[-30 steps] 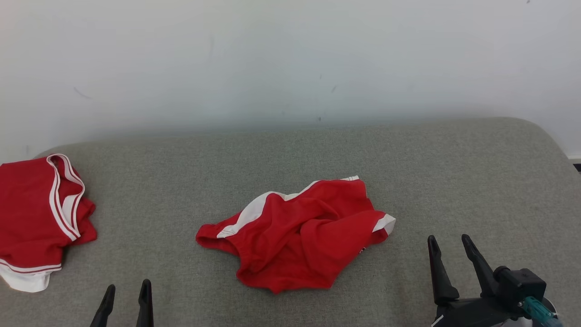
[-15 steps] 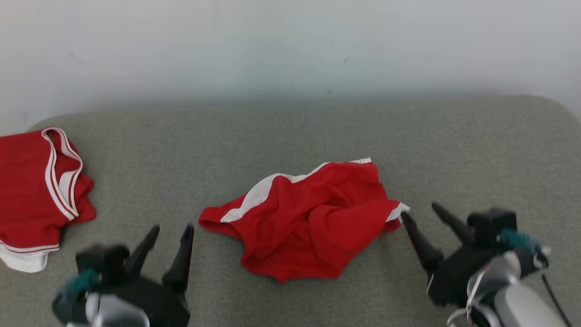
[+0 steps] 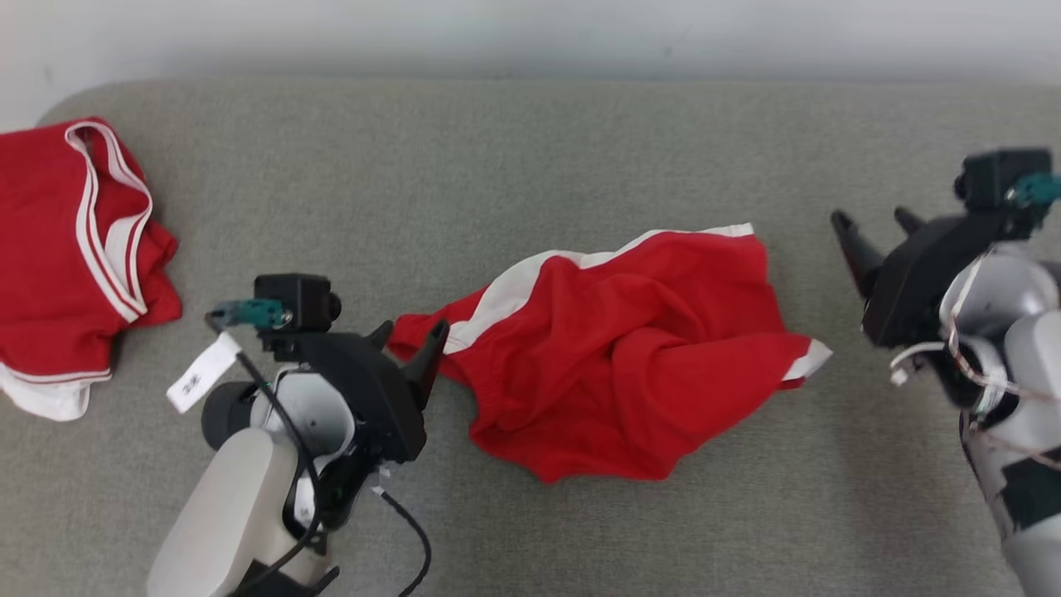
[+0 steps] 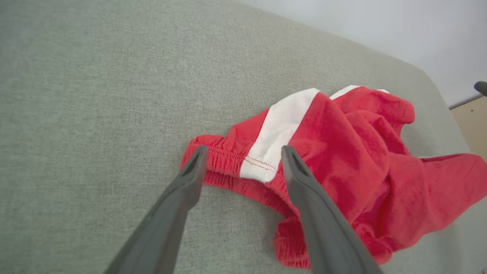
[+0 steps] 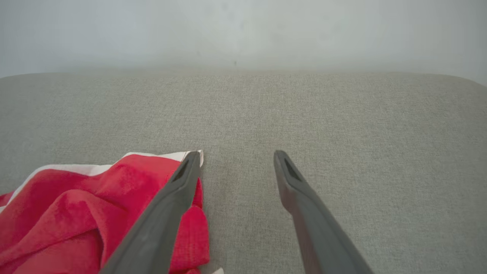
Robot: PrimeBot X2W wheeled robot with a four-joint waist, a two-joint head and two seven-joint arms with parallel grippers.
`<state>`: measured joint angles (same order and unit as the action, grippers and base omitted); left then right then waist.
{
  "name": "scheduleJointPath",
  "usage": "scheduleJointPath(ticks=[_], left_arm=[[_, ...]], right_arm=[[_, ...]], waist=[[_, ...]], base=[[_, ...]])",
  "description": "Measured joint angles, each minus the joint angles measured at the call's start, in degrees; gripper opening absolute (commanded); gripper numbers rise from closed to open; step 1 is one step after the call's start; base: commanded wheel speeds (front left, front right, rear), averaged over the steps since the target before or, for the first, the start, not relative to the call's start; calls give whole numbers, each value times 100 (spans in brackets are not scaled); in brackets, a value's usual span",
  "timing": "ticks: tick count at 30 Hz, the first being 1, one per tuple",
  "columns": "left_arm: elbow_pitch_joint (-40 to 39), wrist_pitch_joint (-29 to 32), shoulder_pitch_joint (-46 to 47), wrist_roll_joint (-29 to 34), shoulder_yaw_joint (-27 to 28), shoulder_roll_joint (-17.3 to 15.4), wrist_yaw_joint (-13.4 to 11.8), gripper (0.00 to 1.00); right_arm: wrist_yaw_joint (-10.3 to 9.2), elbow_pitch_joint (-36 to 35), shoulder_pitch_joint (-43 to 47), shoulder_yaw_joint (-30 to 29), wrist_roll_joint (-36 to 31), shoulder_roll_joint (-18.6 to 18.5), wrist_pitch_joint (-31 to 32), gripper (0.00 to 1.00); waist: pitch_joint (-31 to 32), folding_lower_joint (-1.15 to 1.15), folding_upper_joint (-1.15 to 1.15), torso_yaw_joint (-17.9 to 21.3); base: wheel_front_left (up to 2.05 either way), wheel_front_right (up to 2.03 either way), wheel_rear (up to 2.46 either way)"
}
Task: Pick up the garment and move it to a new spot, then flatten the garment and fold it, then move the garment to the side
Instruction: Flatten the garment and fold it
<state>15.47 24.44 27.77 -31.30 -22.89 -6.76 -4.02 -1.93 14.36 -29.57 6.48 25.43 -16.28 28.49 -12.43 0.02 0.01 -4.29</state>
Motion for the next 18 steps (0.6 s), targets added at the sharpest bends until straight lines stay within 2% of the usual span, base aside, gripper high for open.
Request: scheduleJointPath(ticks=[4,11,18], left_arm=[[296,338,320,-122,-13,188,-11,100],[665,681,699,-194,-134,301,-45,100],[960,798,840,-289,-248,409,53,100]], right_arm=[[-211,193,-522,-162,214,42,361,100],[-316,614,-854,-169,271,122,797,100],[-375,1031,-994,-175,265,159,991,100]], waist=[[-272,0,0,-176],[-619,-1,0,-546],[-827,-2,0,-903]], base=[[0,0,0],[0,0,0],[0,0,0]])
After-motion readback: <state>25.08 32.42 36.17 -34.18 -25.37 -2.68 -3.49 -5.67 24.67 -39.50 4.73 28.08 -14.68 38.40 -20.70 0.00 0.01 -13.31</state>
